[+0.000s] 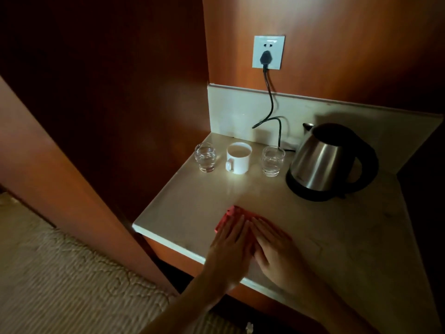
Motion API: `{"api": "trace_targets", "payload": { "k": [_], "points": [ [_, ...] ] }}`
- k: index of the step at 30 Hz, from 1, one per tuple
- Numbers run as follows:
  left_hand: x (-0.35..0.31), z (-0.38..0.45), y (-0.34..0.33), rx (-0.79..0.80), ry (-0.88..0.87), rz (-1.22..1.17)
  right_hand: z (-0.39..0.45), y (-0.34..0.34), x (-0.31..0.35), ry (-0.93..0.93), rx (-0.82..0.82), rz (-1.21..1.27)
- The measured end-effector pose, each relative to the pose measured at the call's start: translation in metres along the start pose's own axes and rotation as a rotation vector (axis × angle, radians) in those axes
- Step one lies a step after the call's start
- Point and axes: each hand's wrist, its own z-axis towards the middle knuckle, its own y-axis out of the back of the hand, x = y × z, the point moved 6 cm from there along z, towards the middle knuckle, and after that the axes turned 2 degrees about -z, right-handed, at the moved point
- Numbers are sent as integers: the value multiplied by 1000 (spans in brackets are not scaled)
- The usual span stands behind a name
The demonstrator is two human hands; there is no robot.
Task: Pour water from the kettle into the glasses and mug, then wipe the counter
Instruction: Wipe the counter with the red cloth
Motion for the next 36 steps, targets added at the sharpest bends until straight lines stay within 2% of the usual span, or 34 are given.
{"api": "trace_targets", "payload": {
  "k": [6,11,14,18,22,25,30,36],
  "points": [
    [-24,61,-13,-49,-61,-147,0,11,-61,-116,-89,-63],
    [14,98,-36,141,45,-216,52,2,-77,-95,-118,-85],
    [47,97,-40,243,58,-12,87,-15,-62,-88,-78,-47],
    [93,68,-16,93,-10,69,130,-46,-12,6,5,-2],
    [137,38,-12,94,44,114,155,-71,31,58,59,17],
    [151,43,-15,148,90,136,171,-77,35,71,96,8],
    [152,54,-18,153,102,169,190,-77,29,82,143,21],
    [163,61,-27,179,241,106,198,-79,23,100,141,57]
  ]
}}
